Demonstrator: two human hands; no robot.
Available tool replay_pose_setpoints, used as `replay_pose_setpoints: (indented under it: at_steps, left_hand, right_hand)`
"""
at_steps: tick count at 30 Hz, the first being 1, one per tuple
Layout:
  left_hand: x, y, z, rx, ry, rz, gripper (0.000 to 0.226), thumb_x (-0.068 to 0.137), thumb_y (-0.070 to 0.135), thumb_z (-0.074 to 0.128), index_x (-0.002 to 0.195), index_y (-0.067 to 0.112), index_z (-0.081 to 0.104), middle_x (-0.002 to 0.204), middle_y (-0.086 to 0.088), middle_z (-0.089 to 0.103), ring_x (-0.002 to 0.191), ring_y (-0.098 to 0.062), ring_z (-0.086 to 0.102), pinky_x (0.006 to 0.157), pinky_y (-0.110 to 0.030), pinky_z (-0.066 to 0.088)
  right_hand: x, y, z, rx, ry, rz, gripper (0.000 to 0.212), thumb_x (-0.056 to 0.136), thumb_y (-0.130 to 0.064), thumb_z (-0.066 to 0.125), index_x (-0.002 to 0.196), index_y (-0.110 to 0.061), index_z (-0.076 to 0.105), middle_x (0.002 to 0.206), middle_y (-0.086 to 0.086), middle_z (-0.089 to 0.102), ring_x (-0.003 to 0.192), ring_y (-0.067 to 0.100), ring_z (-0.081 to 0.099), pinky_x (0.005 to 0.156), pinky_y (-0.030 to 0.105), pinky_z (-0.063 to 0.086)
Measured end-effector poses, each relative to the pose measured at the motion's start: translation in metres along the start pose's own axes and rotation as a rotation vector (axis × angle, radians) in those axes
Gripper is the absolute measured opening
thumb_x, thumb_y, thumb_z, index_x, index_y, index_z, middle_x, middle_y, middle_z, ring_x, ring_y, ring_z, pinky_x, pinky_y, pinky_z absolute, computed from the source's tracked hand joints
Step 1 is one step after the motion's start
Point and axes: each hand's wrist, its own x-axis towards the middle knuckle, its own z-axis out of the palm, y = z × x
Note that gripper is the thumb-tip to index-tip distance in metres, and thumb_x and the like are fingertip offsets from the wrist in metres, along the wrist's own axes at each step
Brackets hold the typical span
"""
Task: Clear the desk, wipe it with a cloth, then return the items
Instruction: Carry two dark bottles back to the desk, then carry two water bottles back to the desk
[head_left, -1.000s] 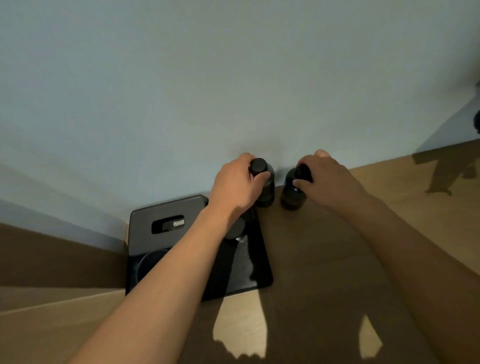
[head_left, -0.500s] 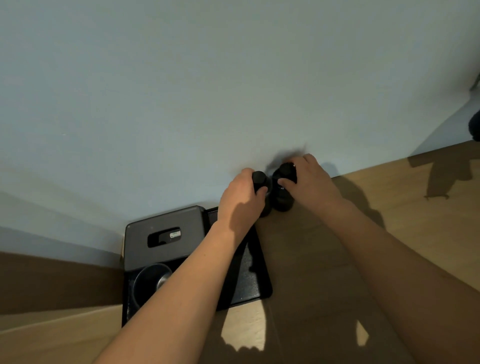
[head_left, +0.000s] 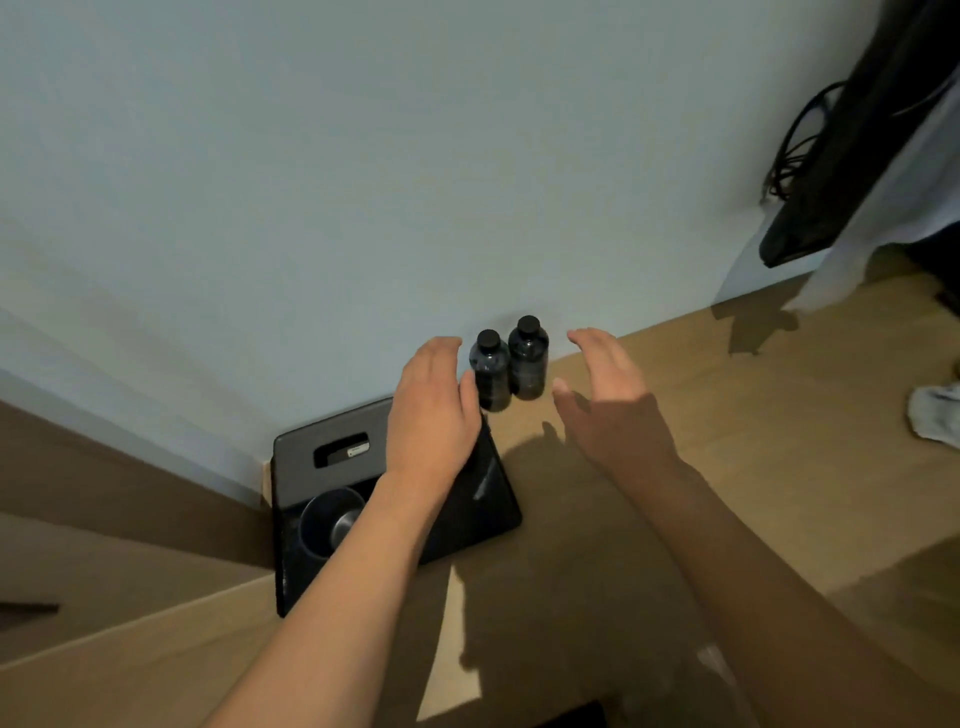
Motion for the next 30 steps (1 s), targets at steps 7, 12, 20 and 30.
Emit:
replay_pose_setpoints:
  at_steps: [7,12,20,30]
  left_hand:
    - [-0.011,0.048,0.04,-0.073,-0.066,0.21,0.038,0.102,0.017,0.046,0.137,0.002,0.052,0.141,-0.016,0.053,0.133,-0.032,0.046,0.115,-0.043,0.035]
    - [-0.036,0.119,0.066,-0.119,-0.112,0.373,0.037,0.103,0.017,0.048,0.136,0.001,0.054,0.14,-0.016,0.054,0.132,-0.031,0.048,0.115,-0.044,0.036]
    - [-0.091,0.262,0.117,-0.1,-0.222,0.547,0.042,0.103,0.027,0.048,0.142,0.013,0.051,0.146,-0.006,0.051,0.138,-0.022,0.044,0.119,-0.041,0.034]
    - [-0.207,0.483,0.21,-0.164,-0.346,0.861,0.041,0.102,0.031,0.047,0.138,0.013,0.055,0.142,-0.005,0.052,0.132,-0.021,0.048,0.115,-0.036,0.037]
  right_hand:
    - [-0.069,0.015,-0.062,-0.152,0.091,0.22,0.052,0.098,-0.026,0.053,0.147,-0.022,0.038,0.153,-0.004,0.037,0.139,0.011,0.034,0.111,0.024,0.024]
    - [-0.125,0.043,-0.114,-0.199,0.189,0.336,0.049,0.099,-0.03,0.051,0.146,-0.019,0.04,0.151,0.0,0.039,0.139,0.017,0.035,0.114,0.029,0.025]
    - [-0.224,0.108,-0.219,-0.24,0.379,0.489,0.049,0.097,-0.025,0.055,0.144,-0.017,0.042,0.147,0.001,0.043,0.134,0.016,0.042,0.114,0.032,0.033]
    - [-0.391,0.224,-0.37,-0.242,0.582,0.702,0.052,0.098,-0.026,0.056,0.146,-0.016,0.041,0.148,0.001,0.043,0.137,0.014,0.038,0.111,0.021,0.026]
